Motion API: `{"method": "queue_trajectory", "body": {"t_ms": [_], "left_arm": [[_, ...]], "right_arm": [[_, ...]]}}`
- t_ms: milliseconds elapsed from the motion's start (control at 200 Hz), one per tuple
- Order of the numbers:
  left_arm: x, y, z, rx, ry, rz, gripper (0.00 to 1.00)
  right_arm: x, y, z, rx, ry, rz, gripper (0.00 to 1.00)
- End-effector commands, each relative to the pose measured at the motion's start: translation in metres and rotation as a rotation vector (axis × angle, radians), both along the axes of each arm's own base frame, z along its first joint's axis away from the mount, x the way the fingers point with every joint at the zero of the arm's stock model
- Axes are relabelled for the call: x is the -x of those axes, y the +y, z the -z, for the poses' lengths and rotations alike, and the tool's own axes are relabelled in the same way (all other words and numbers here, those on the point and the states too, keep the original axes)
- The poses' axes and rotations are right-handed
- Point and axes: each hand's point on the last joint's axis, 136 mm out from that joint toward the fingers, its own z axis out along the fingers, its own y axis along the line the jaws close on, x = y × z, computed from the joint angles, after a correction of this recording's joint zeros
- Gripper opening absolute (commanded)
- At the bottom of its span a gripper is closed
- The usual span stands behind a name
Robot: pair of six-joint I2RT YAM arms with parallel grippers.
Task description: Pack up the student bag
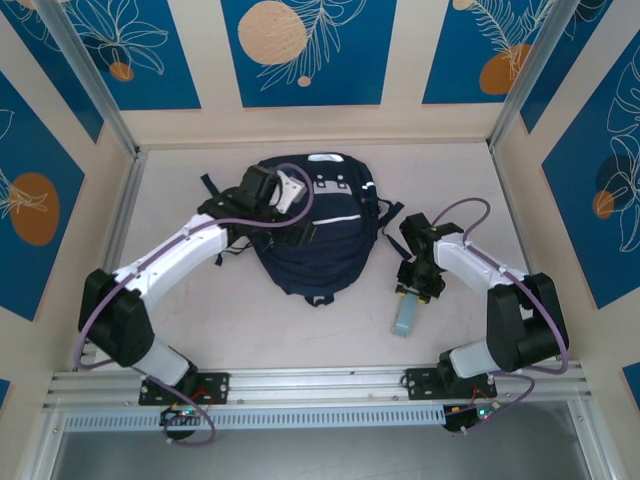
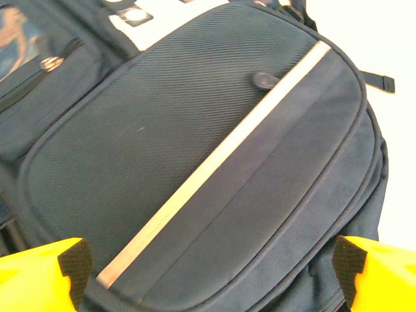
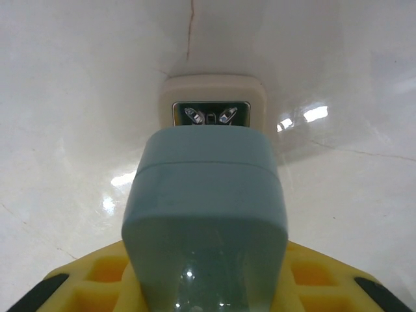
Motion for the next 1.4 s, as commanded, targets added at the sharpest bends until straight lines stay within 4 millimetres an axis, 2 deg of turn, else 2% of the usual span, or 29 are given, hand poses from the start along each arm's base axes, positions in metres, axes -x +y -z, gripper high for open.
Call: {"method": "queue_trajectory", "body": {"t_ms": [0,165,325,455,560,635,835,935,1050,1120,1255,1395], "left_arm": [[0.007,-0.024,0.009,-0.117,-0.033,0.171,0.93],[0.004,-0.044,0.037,-0.256,0.02,0.301,0.84],[0.001,-0.046,0.058,-0.364,0.059,0.368,0.8],[-0.011,-0.041,0.062,-0.439,0.044,0.35,0.7],[-0.018,-0.038,0.057,-0.468,0.025,0.329,0.55],[-0.017,-0.041,0.047,-0.448,0.025,0.33,0.44],[-0.016,-0.047,0.017,-0.381,-0.019,0.345,0.26],[-0.025,-0.044,0.01,-0.389,-0.056,0.309,0.16],[-0.037,-0.047,-0.005,-0.353,-0.107,0.238,0.01],[-0.041,-0.054,-0.025,-0.291,-0.15,0.202,0.0],[-0.038,-0.07,-0.073,-0.107,-0.213,0.178,0.0],[-0.036,-0.082,-0.113,0.033,-0.249,0.152,0.0]], "right_arm": [[0.0,0.008,-0.01,-0.048,-0.042,-0.007,0.25],[-0.011,0.01,-0.032,-0.115,-0.145,0.021,0.24],[-0.018,0.011,-0.047,-0.168,-0.206,0.041,0.24],[-0.024,0.012,-0.056,-0.199,-0.245,0.051,0.24],[-0.029,0.015,-0.063,-0.225,-0.269,0.052,0.24],[-0.032,0.017,-0.068,-0.246,-0.288,0.052,0.24],[-0.044,0.028,-0.087,-0.331,-0.359,0.043,0.23],[-0.05,0.036,-0.098,-0.399,-0.407,0.04,0.22],[-0.061,0.056,-0.12,-0.561,-0.501,0.023,0.22],[-0.067,0.073,-0.138,-0.683,-0.558,-0.01,0.22],[-0.082,0.091,-0.171,-0.839,-0.637,-0.015,0.21],[-0.103,0.108,-0.191,-0.915,-0.682,0.009,0.2]]}}
